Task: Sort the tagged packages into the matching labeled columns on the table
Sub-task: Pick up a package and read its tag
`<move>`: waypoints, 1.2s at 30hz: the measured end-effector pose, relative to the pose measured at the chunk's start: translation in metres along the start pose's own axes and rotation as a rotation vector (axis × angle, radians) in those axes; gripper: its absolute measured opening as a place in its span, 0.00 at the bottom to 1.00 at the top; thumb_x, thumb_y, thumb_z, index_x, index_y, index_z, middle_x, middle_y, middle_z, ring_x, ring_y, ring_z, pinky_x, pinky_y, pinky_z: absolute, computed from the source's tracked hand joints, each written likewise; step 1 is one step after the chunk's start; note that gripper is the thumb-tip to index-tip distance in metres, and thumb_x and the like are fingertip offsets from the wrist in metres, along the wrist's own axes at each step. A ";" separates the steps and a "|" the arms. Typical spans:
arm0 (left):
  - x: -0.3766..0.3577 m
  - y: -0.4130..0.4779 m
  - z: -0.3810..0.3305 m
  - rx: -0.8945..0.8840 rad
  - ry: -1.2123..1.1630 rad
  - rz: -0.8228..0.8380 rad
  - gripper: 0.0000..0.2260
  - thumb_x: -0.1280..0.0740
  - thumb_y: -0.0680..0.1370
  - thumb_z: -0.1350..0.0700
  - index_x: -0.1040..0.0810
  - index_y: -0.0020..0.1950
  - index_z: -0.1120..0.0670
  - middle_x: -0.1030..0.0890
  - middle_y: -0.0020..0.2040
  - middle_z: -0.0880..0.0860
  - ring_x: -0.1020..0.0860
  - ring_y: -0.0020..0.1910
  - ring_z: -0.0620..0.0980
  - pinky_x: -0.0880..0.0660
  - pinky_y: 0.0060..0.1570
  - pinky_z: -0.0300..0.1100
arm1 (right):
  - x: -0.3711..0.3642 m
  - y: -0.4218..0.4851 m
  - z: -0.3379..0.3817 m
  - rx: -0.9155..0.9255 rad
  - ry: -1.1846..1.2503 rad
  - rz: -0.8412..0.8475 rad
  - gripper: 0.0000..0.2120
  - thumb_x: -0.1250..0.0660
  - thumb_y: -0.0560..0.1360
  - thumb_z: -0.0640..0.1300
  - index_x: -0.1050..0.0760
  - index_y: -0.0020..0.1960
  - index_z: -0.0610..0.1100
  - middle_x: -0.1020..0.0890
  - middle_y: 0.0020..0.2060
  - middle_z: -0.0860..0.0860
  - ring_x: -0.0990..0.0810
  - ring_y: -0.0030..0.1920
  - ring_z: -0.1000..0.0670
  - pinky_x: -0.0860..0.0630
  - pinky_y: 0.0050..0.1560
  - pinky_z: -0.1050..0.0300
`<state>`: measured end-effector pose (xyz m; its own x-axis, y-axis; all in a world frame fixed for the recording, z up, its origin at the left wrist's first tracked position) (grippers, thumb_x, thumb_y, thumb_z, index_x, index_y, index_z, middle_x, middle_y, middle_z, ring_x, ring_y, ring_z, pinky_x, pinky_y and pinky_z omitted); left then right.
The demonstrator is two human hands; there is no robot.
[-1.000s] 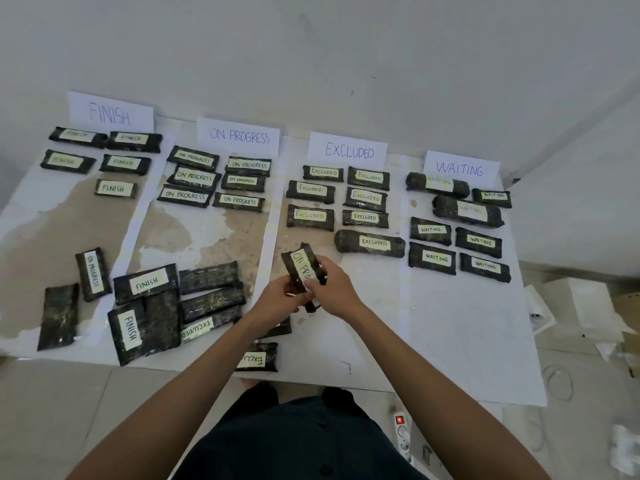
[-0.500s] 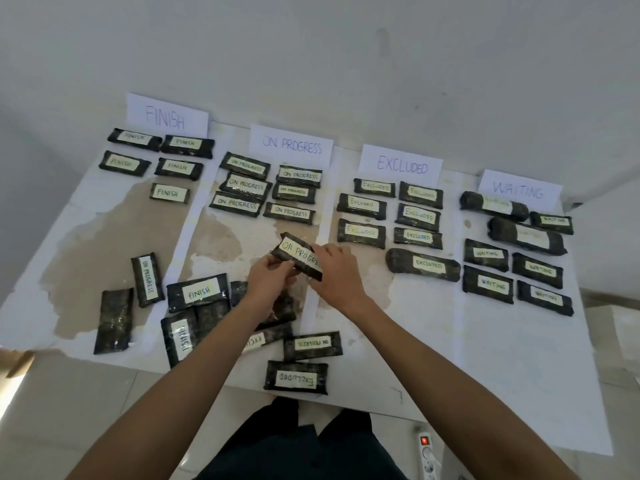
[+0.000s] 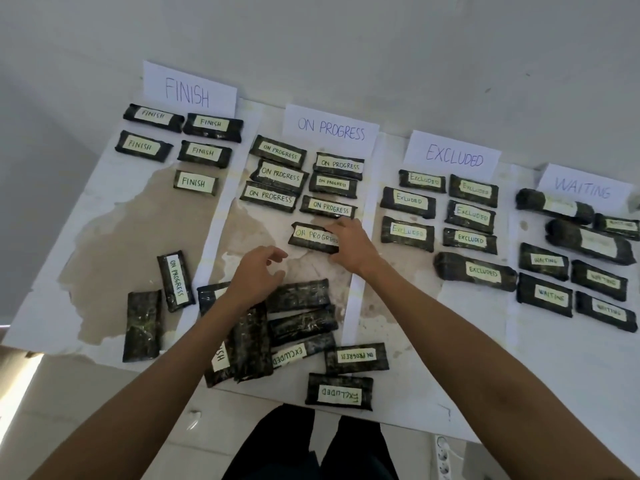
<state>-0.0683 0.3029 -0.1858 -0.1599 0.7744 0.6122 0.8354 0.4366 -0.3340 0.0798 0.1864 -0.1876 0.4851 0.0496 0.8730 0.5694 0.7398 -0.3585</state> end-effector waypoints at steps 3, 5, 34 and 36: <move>-0.010 -0.013 0.001 -0.146 0.235 0.102 0.19 0.28 0.69 0.56 0.24 0.59 0.52 0.23 0.55 0.54 0.28 0.56 0.54 0.29 0.57 0.48 | 0.002 0.000 0.002 0.005 -0.027 0.013 0.33 0.26 0.69 0.41 0.34 0.71 0.44 0.31 0.63 0.44 0.34 0.62 0.43 0.31 0.63 0.50; -0.018 -0.022 0.004 -0.188 0.384 0.173 0.23 0.28 0.69 0.54 0.26 0.63 0.50 0.26 0.60 0.54 0.31 0.59 0.56 0.31 0.58 0.50 | 0.005 -0.006 0.008 0.034 -0.056 -0.035 0.32 0.28 0.69 0.42 0.34 0.71 0.45 0.31 0.64 0.44 0.34 0.62 0.43 0.32 0.64 0.49; 0.000 -0.052 -0.031 0.161 -0.532 -0.053 0.09 0.42 0.81 0.55 0.33 0.61 0.51 0.19 0.47 0.54 0.21 0.39 0.49 0.28 0.39 0.40 | 0.012 -0.096 0.015 -0.173 0.931 0.133 0.14 0.32 0.75 0.39 0.24 0.61 0.42 0.21 0.44 0.48 0.21 0.41 0.51 0.20 0.42 0.59; -0.001 -0.055 -0.029 0.249 -0.635 -0.124 0.12 0.38 0.79 0.52 0.33 0.62 0.51 0.18 0.47 0.53 0.21 0.41 0.47 0.28 0.38 0.39 | 0.009 -0.104 0.014 -0.213 1.001 0.130 0.15 0.30 0.74 0.38 0.25 0.59 0.41 0.20 0.47 0.47 0.19 0.43 0.52 0.19 0.42 0.60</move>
<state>-0.0987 0.2650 -0.1478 -0.5864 0.7971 0.1440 0.6578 0.5724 -0.4895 0.0164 0.1193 -0.1378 0.8262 -0.5330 0.1827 0.5315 0.6296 -0.5667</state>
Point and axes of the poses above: each hand's wrist, its own y-axis towards the middle knuckle, its own x-axis out of the back of the hand, z = x × y, the point moved 8 cm from there along y, towards the middle knuckle
